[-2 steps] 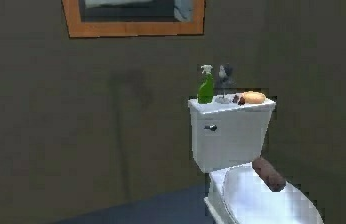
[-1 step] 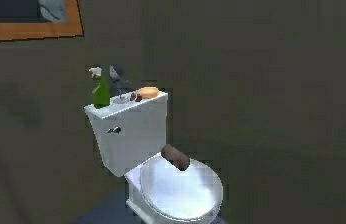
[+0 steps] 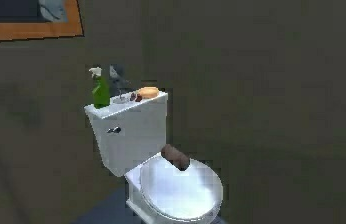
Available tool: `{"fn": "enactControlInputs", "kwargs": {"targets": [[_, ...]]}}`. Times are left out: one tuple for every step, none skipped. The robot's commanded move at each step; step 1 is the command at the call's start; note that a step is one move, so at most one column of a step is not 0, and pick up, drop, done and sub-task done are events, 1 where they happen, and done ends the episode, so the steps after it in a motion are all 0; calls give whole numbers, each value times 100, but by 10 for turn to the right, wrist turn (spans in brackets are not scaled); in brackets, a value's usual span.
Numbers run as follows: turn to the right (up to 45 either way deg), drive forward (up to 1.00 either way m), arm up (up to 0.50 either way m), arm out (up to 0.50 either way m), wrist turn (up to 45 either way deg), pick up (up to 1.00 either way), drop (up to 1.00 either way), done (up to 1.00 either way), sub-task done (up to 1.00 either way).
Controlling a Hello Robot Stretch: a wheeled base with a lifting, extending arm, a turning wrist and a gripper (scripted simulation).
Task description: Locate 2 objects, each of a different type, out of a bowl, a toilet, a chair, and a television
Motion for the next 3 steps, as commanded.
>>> {"fn": "enactControlInputs", "kwargs": {"targets": [[450,0,0,0,0,0,0,0,0],[450,0,0,0,0,0,0,0,0],[450,0,0,0,0,0,0,0,0]]}}
